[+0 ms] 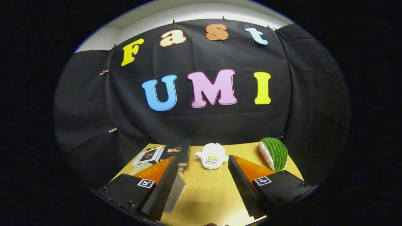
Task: Open the storage box then place both shoes into the box .Put the left shoe in first, then the right shoe, with the right side of both shoes facing outward in a uniform manner.
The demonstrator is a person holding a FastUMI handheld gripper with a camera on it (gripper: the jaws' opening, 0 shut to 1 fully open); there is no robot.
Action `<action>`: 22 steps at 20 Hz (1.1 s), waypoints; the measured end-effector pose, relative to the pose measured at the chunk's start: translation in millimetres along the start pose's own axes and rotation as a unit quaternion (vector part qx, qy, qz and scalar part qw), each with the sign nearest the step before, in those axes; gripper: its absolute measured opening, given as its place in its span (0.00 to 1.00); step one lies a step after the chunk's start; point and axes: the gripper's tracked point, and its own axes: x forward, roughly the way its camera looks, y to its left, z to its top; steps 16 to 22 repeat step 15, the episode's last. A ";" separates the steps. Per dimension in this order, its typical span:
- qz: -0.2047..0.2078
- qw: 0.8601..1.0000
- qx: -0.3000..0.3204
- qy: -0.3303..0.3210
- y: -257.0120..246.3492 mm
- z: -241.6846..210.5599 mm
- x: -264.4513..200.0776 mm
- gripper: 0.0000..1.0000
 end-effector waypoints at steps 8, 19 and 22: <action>-0.018 0.996 -0.018 -0.082 -85.3 29.5 -37.6 0.99; -0.018 0.996 -0.003 -0.087 -125.2 8.2 -46.6 0.98; -0.018 0.996 -0.003 -0.087 -125.2 8.2 -46.6 0.98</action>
